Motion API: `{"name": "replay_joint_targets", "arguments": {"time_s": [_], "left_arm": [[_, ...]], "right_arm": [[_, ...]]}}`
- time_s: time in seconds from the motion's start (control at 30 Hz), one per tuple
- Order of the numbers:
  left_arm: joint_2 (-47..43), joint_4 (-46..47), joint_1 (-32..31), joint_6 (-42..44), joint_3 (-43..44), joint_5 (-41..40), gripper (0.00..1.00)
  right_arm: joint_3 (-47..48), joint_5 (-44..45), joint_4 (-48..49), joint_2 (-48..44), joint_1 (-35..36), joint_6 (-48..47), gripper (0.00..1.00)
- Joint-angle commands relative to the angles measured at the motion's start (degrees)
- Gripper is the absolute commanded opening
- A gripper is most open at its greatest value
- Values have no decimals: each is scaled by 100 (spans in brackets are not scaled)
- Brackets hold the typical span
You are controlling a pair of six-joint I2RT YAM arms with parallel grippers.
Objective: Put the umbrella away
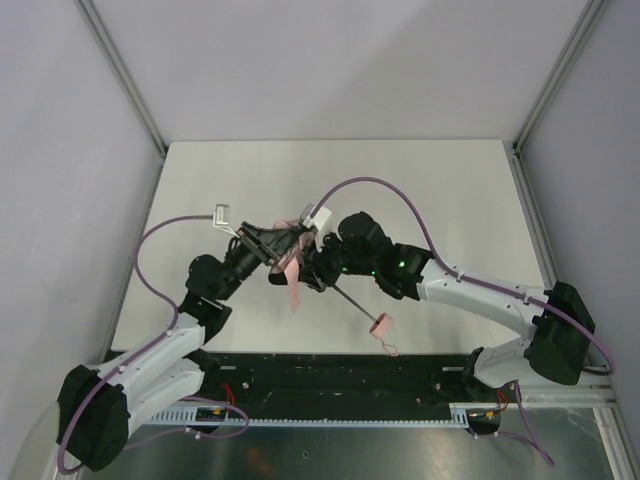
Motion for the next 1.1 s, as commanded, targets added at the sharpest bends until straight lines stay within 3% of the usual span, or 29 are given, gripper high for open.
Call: {"name": "replay_joint_targets", "arguments": {"time_s": [0.0,0.1,0.17,0.4,0.63,1.07], "left_arm": [[45,-177,193,-37,144,535,67],[86,-199,387,23,166,1070,93],[106,-254,552,14,147,1395,98],[-269,-841,1152,186,-50,2236,99],[-911,-1624,1433,411,-109,2428,99],[-946,-1622,385,-104,-80,811,99]], "right_arm": [[-60,-1336,302,-327,-518,-273,0],[-121,-1484,143,-355,-653,-579,0],[-179,-1294,96,-334,-664,-833,0],[-226,-820,-64,-231,-649,-1445,0],[-226,-296,-107,-168,-507,-1487,0],[-165,115,325,-35,-315,-865,0]]}}
